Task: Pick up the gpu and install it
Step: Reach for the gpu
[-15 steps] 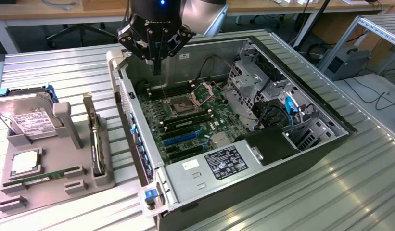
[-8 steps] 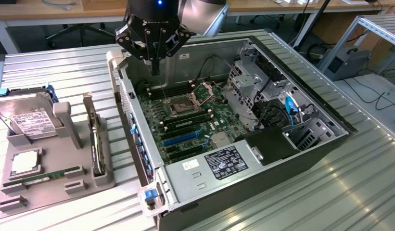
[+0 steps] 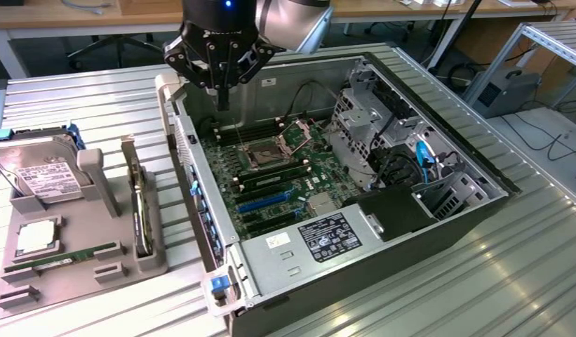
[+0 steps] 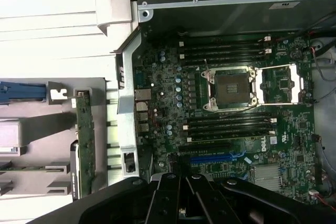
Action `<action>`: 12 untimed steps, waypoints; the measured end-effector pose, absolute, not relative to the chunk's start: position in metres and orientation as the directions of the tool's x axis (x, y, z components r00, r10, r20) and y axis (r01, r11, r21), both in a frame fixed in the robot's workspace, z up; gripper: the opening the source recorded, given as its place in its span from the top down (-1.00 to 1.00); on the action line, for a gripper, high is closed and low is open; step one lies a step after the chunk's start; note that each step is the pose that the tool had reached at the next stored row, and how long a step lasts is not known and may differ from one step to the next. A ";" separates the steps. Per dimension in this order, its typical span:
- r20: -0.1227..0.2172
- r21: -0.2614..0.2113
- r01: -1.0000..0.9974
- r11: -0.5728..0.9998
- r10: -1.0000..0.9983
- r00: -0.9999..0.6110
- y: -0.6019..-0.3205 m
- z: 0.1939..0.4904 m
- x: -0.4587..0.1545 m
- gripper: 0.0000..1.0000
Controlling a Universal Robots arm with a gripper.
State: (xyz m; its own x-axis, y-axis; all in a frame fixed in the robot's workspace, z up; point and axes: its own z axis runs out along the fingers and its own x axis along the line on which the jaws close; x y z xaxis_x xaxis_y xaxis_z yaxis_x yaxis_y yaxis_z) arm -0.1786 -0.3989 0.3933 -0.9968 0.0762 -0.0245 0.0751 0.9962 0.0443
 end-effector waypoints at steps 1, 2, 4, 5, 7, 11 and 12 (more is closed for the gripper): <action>-0.024 0.044 0.075 0.996 0.076 -0.997 -0.399 0.393 -0.179 0.79; -0.024 0.044 0.075 0.996 0.076 -0.997 -0.399 0.393 -0.179 0.79; -0.024 0.044 0.075 0.996 0.076 -0.997 -0.399 0.393 -0.181 0.79; -0.024 0.044 0.075 0.996 0.076 -0.997 -0.399 0.393 -0.181 0.79; -0.024 0.044 0.075 0.996 0.076 -0.997 -0.399 0.393 -0.182 0.79; -0.024 0.044 0.075 0.996 0.076 -0.997 -0.399 0.393 -0.184 0.79; -0.025 0.044 0.075 0.996 0.076 -0.997 -0.399 0.393 -0.184 0.79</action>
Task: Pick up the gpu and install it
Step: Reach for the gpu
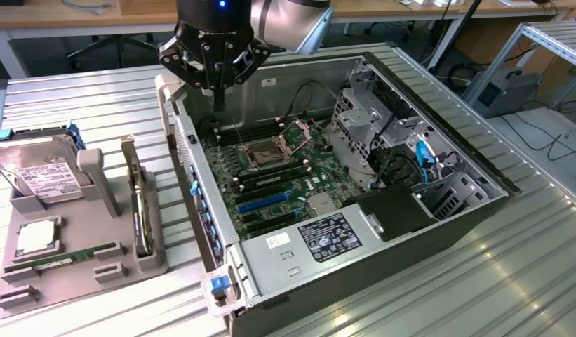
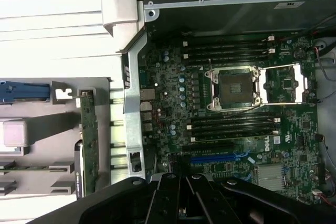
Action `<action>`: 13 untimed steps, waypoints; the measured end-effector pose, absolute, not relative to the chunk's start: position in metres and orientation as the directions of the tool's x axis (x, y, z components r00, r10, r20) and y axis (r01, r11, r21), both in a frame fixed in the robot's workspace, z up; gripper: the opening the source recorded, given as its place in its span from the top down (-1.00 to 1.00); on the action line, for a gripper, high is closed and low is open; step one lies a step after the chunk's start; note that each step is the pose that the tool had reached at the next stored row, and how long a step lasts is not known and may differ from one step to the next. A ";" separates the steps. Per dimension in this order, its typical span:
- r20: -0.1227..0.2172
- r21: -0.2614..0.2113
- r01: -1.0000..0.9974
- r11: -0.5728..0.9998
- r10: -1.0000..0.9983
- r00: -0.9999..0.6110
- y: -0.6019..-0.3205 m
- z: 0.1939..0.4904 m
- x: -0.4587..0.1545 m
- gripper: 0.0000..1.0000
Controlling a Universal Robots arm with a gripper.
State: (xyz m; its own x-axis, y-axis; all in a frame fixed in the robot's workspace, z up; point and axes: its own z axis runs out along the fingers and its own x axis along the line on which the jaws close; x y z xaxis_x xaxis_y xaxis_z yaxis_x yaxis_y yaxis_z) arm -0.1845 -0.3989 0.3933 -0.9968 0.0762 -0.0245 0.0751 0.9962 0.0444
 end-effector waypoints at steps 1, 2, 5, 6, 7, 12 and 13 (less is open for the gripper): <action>-0.024 0.044 0.075 0.996 0.076 -0.997 -0.399 0.393 -0.185 0.79; -0.024 0.044 0.075 0.996 0.076 -0.997 -0.399 0.393 -0.185 0.79; -0.024 0.044 0.075 0.996 0.076 -0.997 -0.399 0.393 -0.186 0.79; -0.024 0.044 0.075 0.996 0.076 -0.997 -0.399 0.393 -0.187 0.79; -0.024 0.044 0.075 0.996 0.076 -0.997 -0.399 0.393 -0.187 0.79; -0.024 0.044 0.075 0.996 0.076 -0.997 -0.399 0.393 -0.189 0.79; -0.024 0.044 0.075 0.996 0.076 -0.997 -0.399 0.393 -0.190 0.79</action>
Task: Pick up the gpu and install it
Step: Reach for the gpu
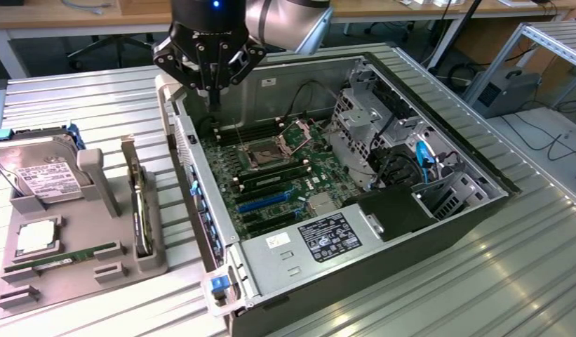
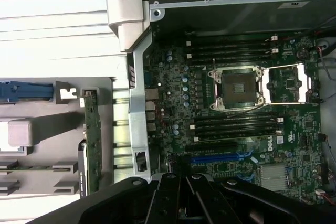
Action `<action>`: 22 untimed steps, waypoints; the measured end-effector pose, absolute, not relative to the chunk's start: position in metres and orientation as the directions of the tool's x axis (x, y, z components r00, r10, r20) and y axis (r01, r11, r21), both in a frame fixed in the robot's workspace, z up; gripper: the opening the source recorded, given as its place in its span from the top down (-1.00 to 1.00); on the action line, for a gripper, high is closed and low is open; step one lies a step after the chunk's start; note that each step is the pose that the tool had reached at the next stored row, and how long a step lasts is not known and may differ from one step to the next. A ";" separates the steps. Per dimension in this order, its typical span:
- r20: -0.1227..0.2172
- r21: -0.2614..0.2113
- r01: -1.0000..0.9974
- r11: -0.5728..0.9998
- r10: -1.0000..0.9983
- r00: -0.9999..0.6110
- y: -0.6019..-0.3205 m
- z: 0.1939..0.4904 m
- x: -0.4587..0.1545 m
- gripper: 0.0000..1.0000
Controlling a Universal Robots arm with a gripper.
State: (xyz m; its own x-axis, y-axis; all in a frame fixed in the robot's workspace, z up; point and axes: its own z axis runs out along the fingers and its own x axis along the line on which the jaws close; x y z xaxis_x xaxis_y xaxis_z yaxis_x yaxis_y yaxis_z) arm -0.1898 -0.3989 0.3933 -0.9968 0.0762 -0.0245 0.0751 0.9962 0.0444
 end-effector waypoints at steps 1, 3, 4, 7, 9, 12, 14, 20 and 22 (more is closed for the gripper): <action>-0.024 0.044 0.075 0.996 0.076 -0.997 -0.399 0.393 -0.190 0.79; -0.024 0.044 0.075 0.996 0.076 -0.997 -0.399 0.393 -0.191 0.79; -0.024 0.044 0.075 0.996 0.076 -0.997 -0.399 0.393 -0.191 0.79; -0.024 0.044 0.075 0.996 0.076 -0.997 -0.399 0.393 -0.193 0.79; -0.025 0.044 0.075 0.996 0.076 -0.997 -0.399 0.393 -0.193 0.79; -0.024 0.044 0.075 0.996 0.076 -0.997 -0.399 0.393 -0.194 0.79; -0.024 0.044 0.075 0.996 0.076 -0.997 -0.399 0.393 -0.195 0.79; -0.024 0.044 0.075 0.996 0.076 -0.997 -0.399 0.393 -0.198 0.79; -0.024 0.044 0.075 0.996 0.076 -0.997 -0.399 0.393 -0.198 0.79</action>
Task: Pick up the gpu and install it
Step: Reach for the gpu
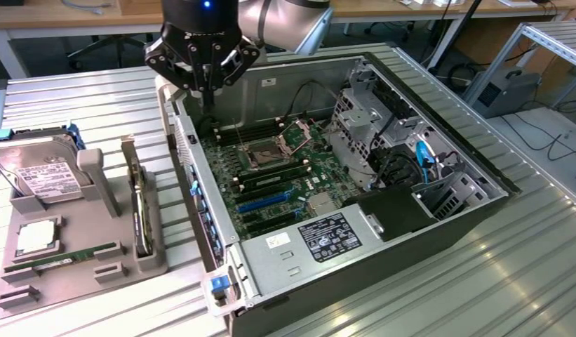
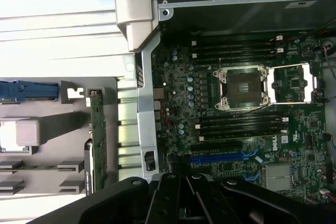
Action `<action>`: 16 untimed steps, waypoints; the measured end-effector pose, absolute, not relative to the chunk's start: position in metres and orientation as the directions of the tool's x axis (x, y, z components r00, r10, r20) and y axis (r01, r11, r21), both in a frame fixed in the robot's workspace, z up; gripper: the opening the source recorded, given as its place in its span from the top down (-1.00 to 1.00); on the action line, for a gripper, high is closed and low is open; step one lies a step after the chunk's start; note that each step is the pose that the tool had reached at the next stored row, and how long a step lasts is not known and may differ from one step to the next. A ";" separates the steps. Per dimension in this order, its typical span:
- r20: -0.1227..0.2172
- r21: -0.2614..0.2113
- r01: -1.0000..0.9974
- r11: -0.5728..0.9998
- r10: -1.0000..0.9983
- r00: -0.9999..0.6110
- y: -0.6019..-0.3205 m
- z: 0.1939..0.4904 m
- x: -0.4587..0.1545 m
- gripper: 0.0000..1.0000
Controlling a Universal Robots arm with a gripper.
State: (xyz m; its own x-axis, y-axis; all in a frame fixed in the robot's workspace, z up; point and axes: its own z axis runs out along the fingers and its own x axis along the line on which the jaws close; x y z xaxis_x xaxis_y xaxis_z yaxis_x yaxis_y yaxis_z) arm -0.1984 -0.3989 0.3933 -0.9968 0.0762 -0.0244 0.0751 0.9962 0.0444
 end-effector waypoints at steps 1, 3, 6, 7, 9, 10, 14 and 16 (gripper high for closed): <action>-0.024 0.044 0.075 0.996 0.076 -0.997 -0.399 0.393 -0.199 0.79; -0.024 0.044 0.075 0.996 0.076 -0.997 -0.399 0.393 -0.199 0.79; -0.024 0.044 0.075 0.996 0.076 -0.997 -0.399 0.393 -0.201 0.79; -0.024 0.044 0.075 0.996 0.076 -0.997 -0.399 0.393 -0.201 0.79; -0.024 0.044 0.075 0.996 0.076 -0.997 -0.399 0.393 -0.202 0.79; -0.024 0.044 0.075 0.996 0.076 -0.997 -0.399 0.393 -0.203 0.79; -0.024 0.044 0.075 0.996 0.076 -0.997 -0.399 0.393 -0.205 0.79; -0.024 0.044 0.075 0.996 0.076 -0.997 -0.399 0.393 -0.205 0.79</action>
State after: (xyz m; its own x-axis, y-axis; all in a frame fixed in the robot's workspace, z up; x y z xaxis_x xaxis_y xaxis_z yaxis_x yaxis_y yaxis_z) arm -0.2054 -0.3989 0.3933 -0.9968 0.0762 -0.0244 0.0751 0.9962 0.0443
